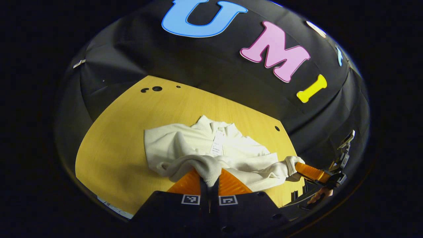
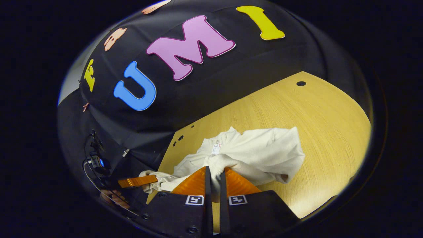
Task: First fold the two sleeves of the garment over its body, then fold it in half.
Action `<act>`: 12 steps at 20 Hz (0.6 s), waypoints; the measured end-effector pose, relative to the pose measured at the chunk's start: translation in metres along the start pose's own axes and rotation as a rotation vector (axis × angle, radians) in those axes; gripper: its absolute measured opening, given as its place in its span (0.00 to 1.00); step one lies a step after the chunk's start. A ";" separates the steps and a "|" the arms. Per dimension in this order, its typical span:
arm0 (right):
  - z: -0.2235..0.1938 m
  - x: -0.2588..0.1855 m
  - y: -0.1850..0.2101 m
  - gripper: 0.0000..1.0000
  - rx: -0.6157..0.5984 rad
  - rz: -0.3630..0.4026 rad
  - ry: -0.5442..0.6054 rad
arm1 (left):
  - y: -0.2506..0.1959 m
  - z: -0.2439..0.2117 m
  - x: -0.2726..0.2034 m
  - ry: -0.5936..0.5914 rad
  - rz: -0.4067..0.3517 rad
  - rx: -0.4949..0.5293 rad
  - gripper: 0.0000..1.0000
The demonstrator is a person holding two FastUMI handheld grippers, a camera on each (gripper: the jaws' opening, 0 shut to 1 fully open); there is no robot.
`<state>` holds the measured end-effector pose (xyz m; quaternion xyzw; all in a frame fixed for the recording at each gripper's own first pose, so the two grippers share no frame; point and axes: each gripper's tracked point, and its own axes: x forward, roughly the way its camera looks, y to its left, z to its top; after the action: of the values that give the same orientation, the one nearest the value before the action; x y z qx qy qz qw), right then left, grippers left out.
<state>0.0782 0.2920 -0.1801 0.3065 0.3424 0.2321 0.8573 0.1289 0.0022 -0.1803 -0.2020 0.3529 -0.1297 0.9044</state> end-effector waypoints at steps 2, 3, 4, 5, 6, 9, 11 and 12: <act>0.008 0.019 -0.002 0.12 0.005 -0.016 -0.013 | 0.006 0.010 0.018 -0.012 0.025 -0.010 0.06; 0.012 0.030 -0.004 0.12 0.013 -0.022 -0.016 | 0.008 0.015 0.027 -0.014 0.035 -0.018 0.06; 0.016 0.039 -0.006 0.12 0.022 -0.030 -0.021 | 0.010 0.019 0.036 -0.017 0.044 -0.027 0.06; 0.020 0.049 -0.009 0.12 0.031 -0.037 -0.025 | 0.011 0.025 0.046 -0.015 0.051 -0.034 0.06; 0.021 0.060 -0.012 0.12 0.040 -0.046 -0.025 | 0.015 0.027 0.056 -0.008 0.063 -0.041 0.06; 0.029 0.088 -0.029 0.12 0.065 -0.081 -0.029 | 0.023 0.032 0.090 0.028 0.092 -0.061 0.06; 0.027 0.104 -0.042 0.12 0.055 -0.113 -0.023 | 0.027 0.034 0.113 0.043 0.107 -0.057 0.06; 0.025 0.111 -0.047 0.12 0.042 -0.125 -0.017 | 0.029 0.034 0.123 0.049 0.117 -0.046 0.06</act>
<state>0.1785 0.3167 -0.2470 0.3046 0.3583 0.1682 0.8663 0.2436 -0.0093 -0.2429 -0.1988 0.3888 -0.0733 0.8966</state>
